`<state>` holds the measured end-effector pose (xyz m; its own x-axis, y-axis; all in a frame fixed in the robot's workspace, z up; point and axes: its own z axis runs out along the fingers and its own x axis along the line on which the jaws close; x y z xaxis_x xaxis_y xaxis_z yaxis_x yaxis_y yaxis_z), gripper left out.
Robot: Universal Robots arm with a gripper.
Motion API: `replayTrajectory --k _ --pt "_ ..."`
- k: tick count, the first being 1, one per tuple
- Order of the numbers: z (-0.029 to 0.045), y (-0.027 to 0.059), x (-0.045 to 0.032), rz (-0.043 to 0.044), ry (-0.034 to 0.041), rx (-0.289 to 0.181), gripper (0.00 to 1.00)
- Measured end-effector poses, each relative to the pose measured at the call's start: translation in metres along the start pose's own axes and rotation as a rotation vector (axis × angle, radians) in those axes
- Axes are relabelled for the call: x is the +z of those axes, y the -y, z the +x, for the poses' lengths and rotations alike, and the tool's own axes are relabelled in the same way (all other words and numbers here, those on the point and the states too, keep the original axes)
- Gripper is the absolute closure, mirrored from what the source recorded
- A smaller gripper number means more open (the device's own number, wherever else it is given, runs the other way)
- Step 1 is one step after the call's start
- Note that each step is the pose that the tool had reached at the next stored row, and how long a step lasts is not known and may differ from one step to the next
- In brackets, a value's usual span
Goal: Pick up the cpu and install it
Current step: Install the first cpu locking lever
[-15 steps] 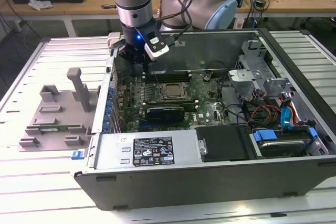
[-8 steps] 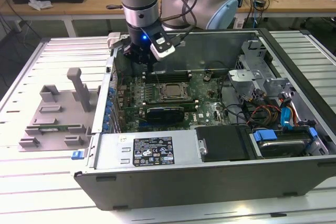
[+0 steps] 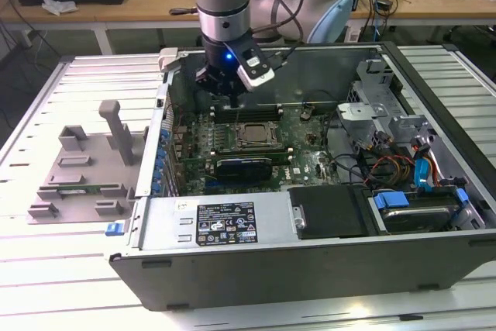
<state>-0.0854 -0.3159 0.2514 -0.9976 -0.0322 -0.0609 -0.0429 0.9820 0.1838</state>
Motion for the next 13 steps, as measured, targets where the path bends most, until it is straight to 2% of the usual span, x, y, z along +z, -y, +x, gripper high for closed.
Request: replayTrajectory --k 2,4,13 --pt "-0.0074 0.0016 0.0002 0.0000 -0.0001 0.000 0.89" --pt "-0.0101 0.0020 0.0003 0.0000 -0.0002 0.000 0.89" --pt "-0.0119 0.0034 0.0032 0.0000 -0.0002 0.000 0.89"
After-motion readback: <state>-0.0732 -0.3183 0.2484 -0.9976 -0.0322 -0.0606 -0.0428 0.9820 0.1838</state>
